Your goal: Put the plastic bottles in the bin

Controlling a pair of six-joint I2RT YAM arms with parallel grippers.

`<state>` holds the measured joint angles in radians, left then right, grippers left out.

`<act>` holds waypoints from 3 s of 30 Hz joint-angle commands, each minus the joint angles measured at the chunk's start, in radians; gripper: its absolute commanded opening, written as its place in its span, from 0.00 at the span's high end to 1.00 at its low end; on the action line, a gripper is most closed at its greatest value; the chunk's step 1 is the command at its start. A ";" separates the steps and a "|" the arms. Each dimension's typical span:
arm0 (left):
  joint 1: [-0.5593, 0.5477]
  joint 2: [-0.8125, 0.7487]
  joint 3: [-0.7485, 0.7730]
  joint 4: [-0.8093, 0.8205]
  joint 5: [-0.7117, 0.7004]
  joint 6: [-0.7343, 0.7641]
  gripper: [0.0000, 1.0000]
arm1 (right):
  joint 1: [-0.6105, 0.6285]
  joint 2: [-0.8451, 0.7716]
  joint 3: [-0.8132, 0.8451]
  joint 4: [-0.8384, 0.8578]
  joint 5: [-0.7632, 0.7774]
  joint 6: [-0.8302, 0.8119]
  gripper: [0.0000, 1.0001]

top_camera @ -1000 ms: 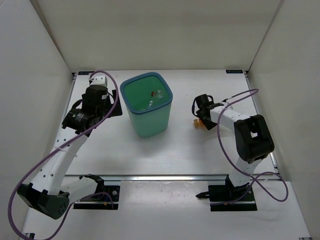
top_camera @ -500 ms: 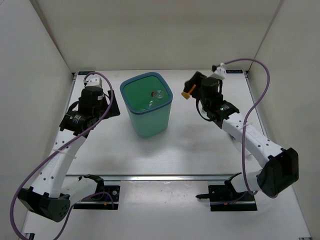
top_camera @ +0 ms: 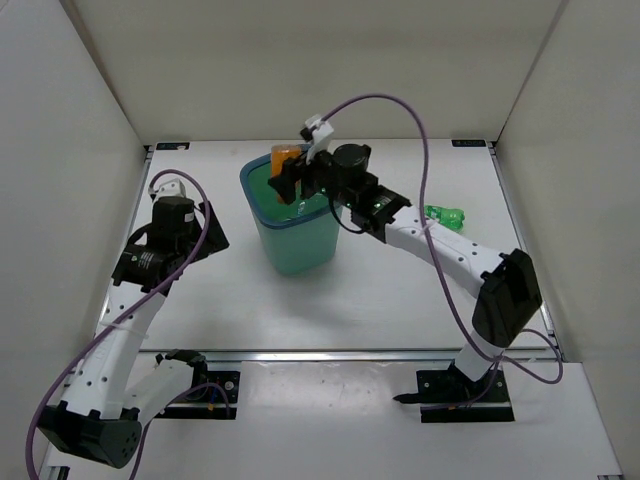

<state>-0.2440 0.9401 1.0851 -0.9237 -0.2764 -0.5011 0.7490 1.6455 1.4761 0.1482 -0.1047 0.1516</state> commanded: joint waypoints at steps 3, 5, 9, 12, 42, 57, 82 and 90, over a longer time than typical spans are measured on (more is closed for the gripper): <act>0.009 -0.014 0.002 0.002 0.006 -0.007 0.02 | 0.027 -0.019 0.064 -0.033 -0.040 -0.098 0.16; -0.003 -0.004 0.024 0.003 0.005 0.002 0.01 | 0.006 -0.047 0.049 -0.006 -0.065 -0.074 0.08; -0.011 0.026 0.064 0.022 0.008 0.024 0.02 | -0.039 -0.107 0.058 -0.058 -0.078 -0.075 0.02; -0.026 0.055 0.097 0.029 0.019 0.042 0.01 | -0.082 -0.173 0.053 -0.136 -0.059 -0.057 0.01; 0.055 0.175 0.138 0.115 -0.164 0.105 0.01 | -0.821 -0.346 -0.723 -0.578 -0.131 -0.414 0.02; 0.107 0.066 0.018 0.086 -0.149 0.061 0.01 | -0.711 -0.268 -0.732 -0.475 -0.168 -0.323 0.23; -0.070 -0.082 0.095 0.198 -0.138 0.182 0.02 | -0.278 -0.117 0.168 -0.096 -0.394 -0.083 0.86; -0.094 -0.196 -0.059 0.177 -0.040 0.124 0.02 | -0.131 0.192 0.447 -0.119 -0.484 -0.041 0.71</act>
<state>-0.3309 0.7856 1.0573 -0.7361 -0.3676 -0.3496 0.5854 1.7901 1.8332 0.0338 -0.5400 0.0807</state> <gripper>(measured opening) 0.981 0.490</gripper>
